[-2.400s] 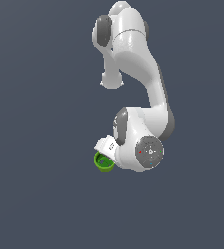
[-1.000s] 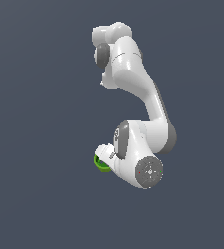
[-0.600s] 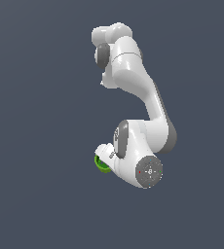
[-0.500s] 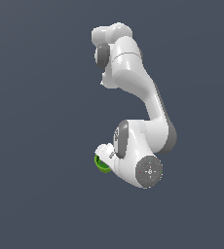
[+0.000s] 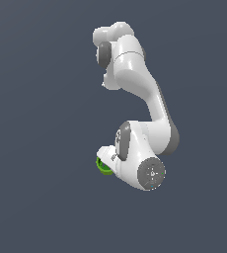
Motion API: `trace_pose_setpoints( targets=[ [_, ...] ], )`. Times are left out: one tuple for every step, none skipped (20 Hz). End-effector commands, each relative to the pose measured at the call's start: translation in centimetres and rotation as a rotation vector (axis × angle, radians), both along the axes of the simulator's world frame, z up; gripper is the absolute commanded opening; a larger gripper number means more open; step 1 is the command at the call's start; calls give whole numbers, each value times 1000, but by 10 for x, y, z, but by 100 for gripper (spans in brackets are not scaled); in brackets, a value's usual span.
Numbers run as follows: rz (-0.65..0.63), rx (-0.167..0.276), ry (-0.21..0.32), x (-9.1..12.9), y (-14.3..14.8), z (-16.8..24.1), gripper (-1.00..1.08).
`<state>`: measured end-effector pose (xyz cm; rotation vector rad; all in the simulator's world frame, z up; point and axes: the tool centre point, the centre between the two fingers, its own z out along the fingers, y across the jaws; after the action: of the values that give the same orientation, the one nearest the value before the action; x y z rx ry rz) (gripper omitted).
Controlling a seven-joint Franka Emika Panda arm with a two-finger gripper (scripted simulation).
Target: Pick up the object and move it to a goal position.
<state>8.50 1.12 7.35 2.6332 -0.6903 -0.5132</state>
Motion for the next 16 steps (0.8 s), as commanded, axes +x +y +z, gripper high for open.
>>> trace_pose_setpoints(
  targets=[
    [1, 0, -1, -1, 1, 2, -100],
    [1, 0, -1, -2, 2, 2, -100],
    [1, 0, -1, -2, 2, 3, -100],
    [1, 0, -1, -3, 3, 4, -100],
    [1, 0, -1, -4, 4, 5, -100],
    [1, 0, -1, -5, 5, 6, -100],
    [1, 0, -1, -7, 6, 7, -100],
    [1, 1, -1, -8, 7, 8, -100],
    [1, 1, -1, -10, 9, 10, -100],
    [1, 1, -1, -12, 10, 11, -100],
    [1, 1, -1, -14, 12, 13, -100],
    [1, 1, -1, -16, 14, 15, -100],
    [1, 1, -1, -18, 16, 18, -100],
    [1, 1, -1, -21, 18, 20, -100],
    [1, 1, -1, -23, 20, 22, -100],
    [1, 1, -1, -26, 23, 25, -100]
  ],
)
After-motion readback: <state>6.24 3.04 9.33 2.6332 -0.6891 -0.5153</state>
